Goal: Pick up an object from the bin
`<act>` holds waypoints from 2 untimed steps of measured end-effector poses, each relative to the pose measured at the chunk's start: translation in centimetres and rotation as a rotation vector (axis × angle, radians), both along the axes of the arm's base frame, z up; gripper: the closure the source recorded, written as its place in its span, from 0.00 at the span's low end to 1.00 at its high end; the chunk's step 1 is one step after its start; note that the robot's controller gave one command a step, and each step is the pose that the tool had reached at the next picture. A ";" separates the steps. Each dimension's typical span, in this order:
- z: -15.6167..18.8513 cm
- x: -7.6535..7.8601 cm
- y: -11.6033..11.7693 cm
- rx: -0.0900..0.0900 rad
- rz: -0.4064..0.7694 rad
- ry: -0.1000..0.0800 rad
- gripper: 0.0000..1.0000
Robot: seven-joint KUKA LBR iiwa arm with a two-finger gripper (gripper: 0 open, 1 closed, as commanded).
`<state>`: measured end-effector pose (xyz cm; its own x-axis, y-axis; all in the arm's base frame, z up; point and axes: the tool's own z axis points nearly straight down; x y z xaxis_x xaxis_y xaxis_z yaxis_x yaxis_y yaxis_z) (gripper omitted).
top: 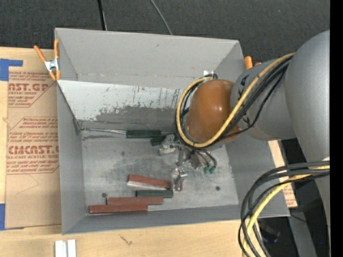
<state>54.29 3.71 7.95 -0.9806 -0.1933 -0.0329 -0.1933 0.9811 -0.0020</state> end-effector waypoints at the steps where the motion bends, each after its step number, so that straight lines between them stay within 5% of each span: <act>1: 0.1 -3.7 2.0 -0.015 0.175 0.013 1.00; 2: 0.1 -3.7 2.0 -0.015 0.175 0.013 1.00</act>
Offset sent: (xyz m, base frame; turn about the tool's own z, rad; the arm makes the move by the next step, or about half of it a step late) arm 0.0000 0.0000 0.0000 0.0000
